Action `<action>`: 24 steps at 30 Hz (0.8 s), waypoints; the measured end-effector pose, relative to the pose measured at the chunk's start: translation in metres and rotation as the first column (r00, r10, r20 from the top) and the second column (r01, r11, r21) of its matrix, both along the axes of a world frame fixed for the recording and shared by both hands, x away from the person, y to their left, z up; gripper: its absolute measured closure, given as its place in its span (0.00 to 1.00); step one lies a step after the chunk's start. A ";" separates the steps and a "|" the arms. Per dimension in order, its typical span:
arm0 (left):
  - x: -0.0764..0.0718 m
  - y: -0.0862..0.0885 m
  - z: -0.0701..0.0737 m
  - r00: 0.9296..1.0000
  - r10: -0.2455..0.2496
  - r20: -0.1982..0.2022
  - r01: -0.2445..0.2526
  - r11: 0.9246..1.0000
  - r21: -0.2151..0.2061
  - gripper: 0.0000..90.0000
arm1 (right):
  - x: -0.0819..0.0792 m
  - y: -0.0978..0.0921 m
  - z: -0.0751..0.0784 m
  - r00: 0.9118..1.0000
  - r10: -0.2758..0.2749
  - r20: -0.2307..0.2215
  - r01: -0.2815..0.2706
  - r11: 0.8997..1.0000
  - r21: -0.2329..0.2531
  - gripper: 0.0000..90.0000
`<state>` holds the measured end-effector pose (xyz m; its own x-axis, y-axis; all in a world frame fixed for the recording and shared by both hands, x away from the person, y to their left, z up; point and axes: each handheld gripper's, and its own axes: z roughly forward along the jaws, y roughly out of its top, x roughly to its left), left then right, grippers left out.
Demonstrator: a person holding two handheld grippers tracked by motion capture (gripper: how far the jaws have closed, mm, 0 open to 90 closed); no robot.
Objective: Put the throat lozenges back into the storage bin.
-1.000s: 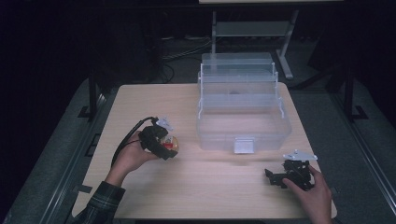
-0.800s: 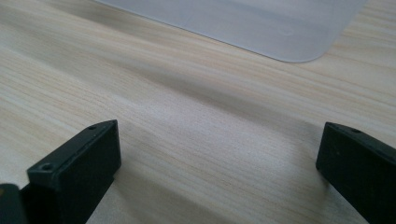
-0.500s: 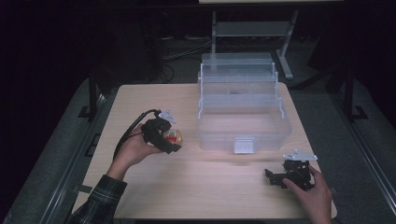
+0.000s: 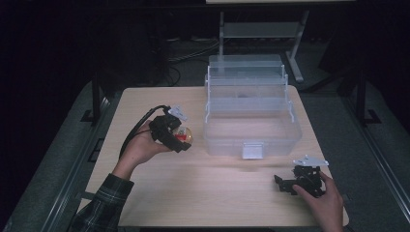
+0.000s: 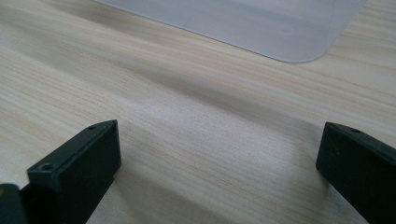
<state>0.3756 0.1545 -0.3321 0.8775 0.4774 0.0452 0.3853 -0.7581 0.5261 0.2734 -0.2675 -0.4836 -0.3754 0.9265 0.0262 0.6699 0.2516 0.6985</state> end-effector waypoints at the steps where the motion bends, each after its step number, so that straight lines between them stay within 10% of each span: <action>1: 0.001 -0.001 0.001 1.000 -0.004 0.004 0.004 1.000 -0.001 0.22 | 0.000 0.000 0.000 1.000 0.000 -0.003 0.000 1.000 0.002 0.00; 24: 0.017 -0.027 0.019 0.999 -0.045 0.020 0.045 0.999 -0.011 0.22 | 0.000 0.000 0.000 1.000 0.000 -0.003 0.000 1.000 0.002 0.00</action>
